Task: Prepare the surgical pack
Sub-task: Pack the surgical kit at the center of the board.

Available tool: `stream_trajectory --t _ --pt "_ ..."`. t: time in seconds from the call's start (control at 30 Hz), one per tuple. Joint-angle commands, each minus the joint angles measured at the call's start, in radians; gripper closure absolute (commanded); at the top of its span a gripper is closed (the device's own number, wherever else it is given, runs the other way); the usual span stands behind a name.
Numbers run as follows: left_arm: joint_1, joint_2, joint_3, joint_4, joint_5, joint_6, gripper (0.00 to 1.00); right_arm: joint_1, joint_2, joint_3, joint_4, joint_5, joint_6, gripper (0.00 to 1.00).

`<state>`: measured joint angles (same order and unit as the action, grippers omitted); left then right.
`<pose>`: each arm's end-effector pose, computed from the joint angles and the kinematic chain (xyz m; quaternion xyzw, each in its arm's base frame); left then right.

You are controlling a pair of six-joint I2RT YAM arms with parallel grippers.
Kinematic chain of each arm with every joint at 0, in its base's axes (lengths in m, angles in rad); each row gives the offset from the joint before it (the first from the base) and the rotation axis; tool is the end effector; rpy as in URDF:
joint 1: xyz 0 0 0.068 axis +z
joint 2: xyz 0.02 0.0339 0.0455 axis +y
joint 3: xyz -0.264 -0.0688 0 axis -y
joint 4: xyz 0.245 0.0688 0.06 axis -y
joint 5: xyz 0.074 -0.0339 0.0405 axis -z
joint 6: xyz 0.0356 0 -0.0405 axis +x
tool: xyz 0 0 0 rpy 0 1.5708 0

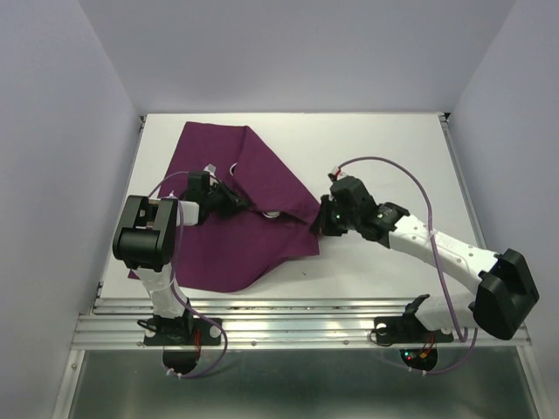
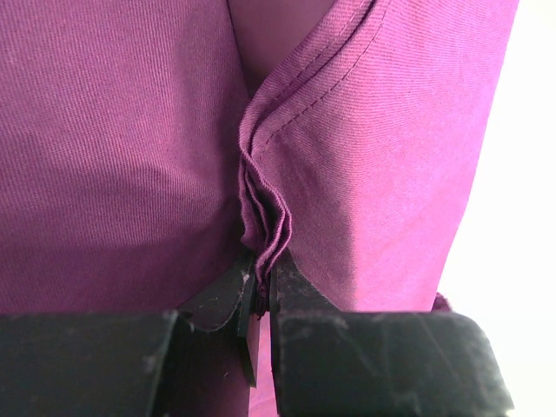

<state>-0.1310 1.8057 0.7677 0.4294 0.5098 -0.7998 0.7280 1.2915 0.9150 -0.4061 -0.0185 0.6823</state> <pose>0.3386 -0.0621 0.1296 -0.1713 0.8486 -0.4007 0.2999 0.2047 0.1834 0.2557 -0.0246 0.9230 0.2554 0.2869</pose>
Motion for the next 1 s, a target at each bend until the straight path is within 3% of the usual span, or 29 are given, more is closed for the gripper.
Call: stream_trajectory --t 0.0,0.1,0.37,0.6,0.97 --pt "-0.001 0.011 0.004 -0.073 -0.047 0.043 1.0 0.007 0.04 0.145 0.151 0.028 -0.11 0.99" --pt "-0.001 0.015 -0.004 -0.072 -0.05 0.045 1.0 0.007 0.119 0.269 0.254 0.013 -0.209 0.99" --pt "-0.002 0.027 -0.005 -0.066 -0.044 0.044 1.0 0.007 0.446 0.561 0.618 -0.262 -0.31 0.99" --pt "-0.001 0.037 -0.008 -0.061 -0.036 0.044 1.0 0.007 0.699 0.763 0.635 -0.25 -0.339 0.99" --pt "-0.002 0.041 -0.022 -0.057 -0.033 0.045 1.0 0.007 0.868 0.923 0.612 -0.236 -0.345 0.99"
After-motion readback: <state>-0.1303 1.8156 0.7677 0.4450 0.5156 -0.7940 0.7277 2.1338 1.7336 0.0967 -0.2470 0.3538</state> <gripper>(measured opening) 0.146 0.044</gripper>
